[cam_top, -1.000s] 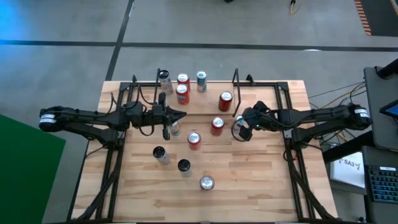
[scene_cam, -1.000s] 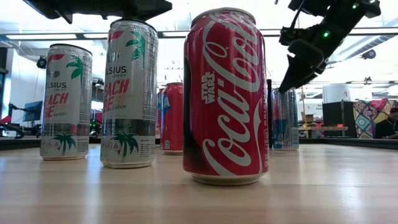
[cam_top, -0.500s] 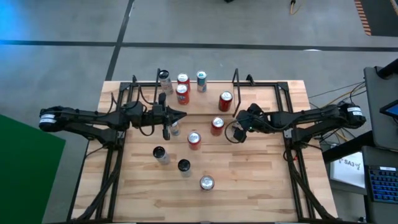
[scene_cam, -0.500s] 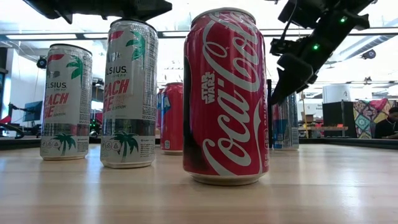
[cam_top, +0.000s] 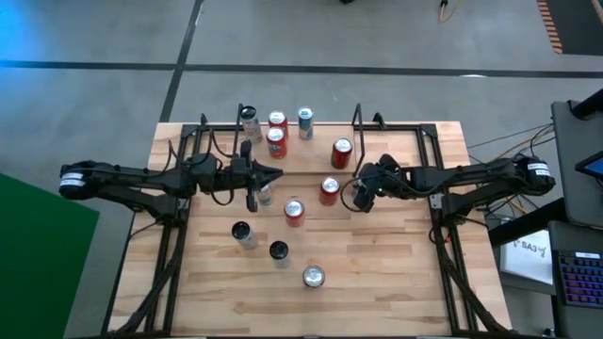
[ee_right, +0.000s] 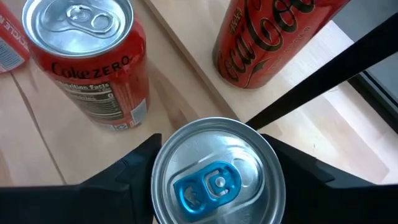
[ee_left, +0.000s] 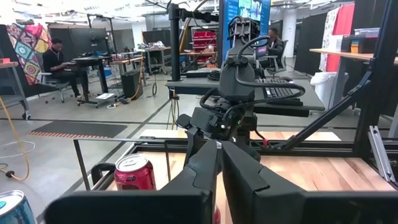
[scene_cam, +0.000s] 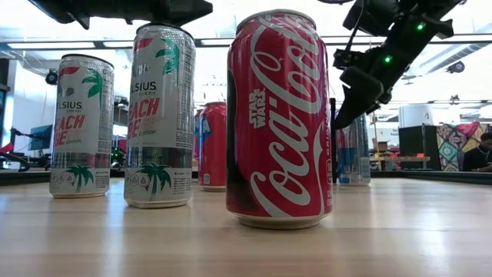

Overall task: Place canned beverage on shelf
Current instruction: Put the right blue soda can on the shelf aligned with the other blue soda can

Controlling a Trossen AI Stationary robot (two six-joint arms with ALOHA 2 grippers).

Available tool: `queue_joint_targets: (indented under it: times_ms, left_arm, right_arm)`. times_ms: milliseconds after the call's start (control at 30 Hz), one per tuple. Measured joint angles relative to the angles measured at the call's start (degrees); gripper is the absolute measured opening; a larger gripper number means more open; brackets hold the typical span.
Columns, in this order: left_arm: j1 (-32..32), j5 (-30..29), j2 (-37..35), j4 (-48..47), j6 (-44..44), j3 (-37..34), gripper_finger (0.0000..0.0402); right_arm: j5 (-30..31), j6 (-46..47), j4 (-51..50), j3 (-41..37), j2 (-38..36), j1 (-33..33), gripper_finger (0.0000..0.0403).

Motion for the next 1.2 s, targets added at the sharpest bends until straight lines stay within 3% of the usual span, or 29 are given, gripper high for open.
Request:
queue_joint_targets:
  times_ms: [200,500,667,933,1200]
  left_arm:
    - [-0.02,0.02,0.00,0.00,0.00,-0.07,0.0064]
    - [-0.02,0.54,0.00,0.10,-0.12,-0.07,0.0172]
    - [-0.09,5.39,2.19,5.11,-1.58,-0.07,0.0217]
    - [-0.09,7.12,8.84,12.77,-1.61,-0.07,0.0233]
    - [-0.35,12.43,16.64,24.63,-3.25,-0.09,0.0233]
  right_arm:
    - [-0.52,-0.48,-0.05,0.00,-5.15,0.53,0.0223]
    - [-2.06,-2.44,2.78,0.00,-15.23,5.71,0.0223]
    - [-2.04,-7.11,9.17,0.02,-16.91,9.52,0.0223]
    - [-1.95,-13.03,15.41,0.02,-16.61,12.04,0.0223]
    - [-6.62,-17.66,24.11,0.11,-15.70,12.51,0.0223]
